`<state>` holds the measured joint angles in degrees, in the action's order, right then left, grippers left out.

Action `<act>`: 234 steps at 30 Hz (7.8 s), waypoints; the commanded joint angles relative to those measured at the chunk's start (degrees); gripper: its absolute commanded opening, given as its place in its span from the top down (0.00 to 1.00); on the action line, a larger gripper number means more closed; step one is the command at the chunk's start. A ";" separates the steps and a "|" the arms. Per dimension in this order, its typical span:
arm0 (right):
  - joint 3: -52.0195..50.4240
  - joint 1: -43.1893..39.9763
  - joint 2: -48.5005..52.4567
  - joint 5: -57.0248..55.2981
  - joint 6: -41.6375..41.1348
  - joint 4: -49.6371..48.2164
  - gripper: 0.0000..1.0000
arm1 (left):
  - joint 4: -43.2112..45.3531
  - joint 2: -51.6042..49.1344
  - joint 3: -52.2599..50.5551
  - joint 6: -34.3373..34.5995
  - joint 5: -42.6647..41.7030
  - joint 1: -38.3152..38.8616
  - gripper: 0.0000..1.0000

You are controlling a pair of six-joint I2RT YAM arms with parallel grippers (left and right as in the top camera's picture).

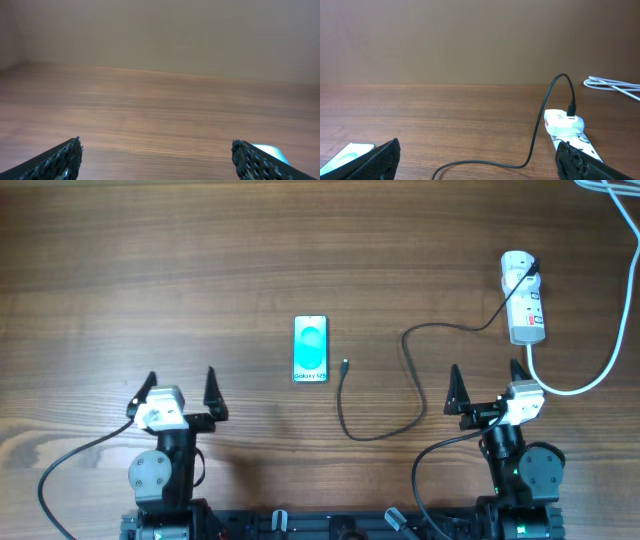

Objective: Plug charger to phone and switch on socket

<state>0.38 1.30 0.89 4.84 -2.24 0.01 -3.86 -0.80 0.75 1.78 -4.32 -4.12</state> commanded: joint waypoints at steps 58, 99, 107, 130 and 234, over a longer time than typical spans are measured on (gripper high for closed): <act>-0.09 -0.31 -0.46 -0.94 0.74 -0.07 0.00 | -66.88 -112.54 93.11 29.86 1.18 28.02 0.00; -0.09 -0.31 -0.46 -0.92 0.74 -0.07 0.00 | -53.33 -122.97 93.00 22.18 2.75 33.09 0.00; -0.09 -0.31 -0.46 -0.94 0.72 -0.04 0.00 | -53.44 -124.58 92.96 20.92 3.98 33.09 0.00; -0.09 -0.31 -0.46 -0.94 0.76 -0.04 0.00 | -54.38 -125.55 91.76 21.22 3.76 33.09 0.00; -0.09 -0.31 -0.35 -0.94 0.74 -0.07 0.00 | -66.23 -108.37 99.12 25.92 -86.05 17.81 0.39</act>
<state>0.36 1.30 0.89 4.64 -2.24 0.03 -69.49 -110.98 98.63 25.91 -79.59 14.11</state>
